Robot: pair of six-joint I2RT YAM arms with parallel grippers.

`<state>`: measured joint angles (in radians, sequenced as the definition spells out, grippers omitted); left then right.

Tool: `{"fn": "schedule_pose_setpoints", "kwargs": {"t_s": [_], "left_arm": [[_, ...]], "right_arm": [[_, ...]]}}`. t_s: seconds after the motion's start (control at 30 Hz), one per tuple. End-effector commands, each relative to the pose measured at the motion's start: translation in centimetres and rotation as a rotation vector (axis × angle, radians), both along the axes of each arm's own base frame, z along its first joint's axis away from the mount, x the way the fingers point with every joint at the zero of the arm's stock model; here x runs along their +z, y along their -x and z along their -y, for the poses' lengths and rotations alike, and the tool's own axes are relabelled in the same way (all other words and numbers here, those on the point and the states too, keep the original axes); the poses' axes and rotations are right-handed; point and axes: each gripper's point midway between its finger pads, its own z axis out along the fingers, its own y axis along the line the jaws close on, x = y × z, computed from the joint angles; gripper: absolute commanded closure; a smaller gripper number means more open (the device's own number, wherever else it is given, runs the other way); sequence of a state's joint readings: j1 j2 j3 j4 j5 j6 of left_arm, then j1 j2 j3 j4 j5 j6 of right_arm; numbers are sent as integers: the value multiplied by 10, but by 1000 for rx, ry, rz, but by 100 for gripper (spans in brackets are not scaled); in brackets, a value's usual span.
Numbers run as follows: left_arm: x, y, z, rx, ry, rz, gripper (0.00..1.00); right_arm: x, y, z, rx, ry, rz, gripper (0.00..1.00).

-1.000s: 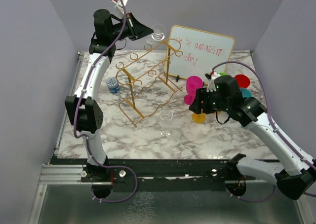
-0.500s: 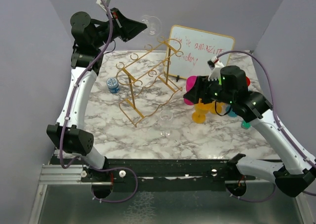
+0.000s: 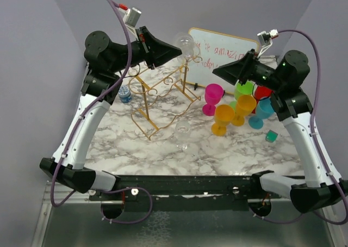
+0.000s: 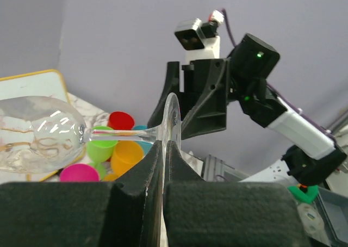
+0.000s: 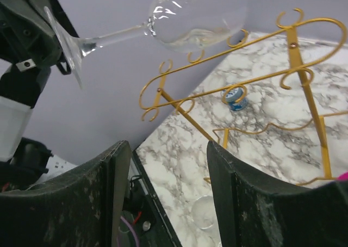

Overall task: Take the wine glass off the wine glass rack
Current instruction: Place the wine glass at the center of the board.

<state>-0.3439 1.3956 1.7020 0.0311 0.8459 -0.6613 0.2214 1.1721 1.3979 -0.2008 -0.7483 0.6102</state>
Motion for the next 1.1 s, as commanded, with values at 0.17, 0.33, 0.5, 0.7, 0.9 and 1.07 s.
{"fn": "schedule_pose_setpoints", "kwargs": {"t_s": [0.17, 0.33, 0.5, 0.7, 0.9, 1.07], "left_arm": [[7, 41, 29, -103, 11, 61, 100], [-1, 47, 43, -131, 3, 50, 100], [-3, 59, 60, -177, -1, 58, 100], [-10, 63, 73, -194, -19, 47, 100], [-16, 66, 78, -193, -28, 35, 100], [-22, 70, 81, -216, -41, 42, 100]], "right_arm": [[45, 70, -3, 183, -33, 267, 36], [47, 74, -3, 189, -29, 268, 37], [47, 75, -8, 240, -49, 251, 40], [45, 77, -9, 267, -53, 249, 57], [42, 79, -8, 262, -56, 248, 88], [40, 83, -9, 281, -63, 248, 99]]}}
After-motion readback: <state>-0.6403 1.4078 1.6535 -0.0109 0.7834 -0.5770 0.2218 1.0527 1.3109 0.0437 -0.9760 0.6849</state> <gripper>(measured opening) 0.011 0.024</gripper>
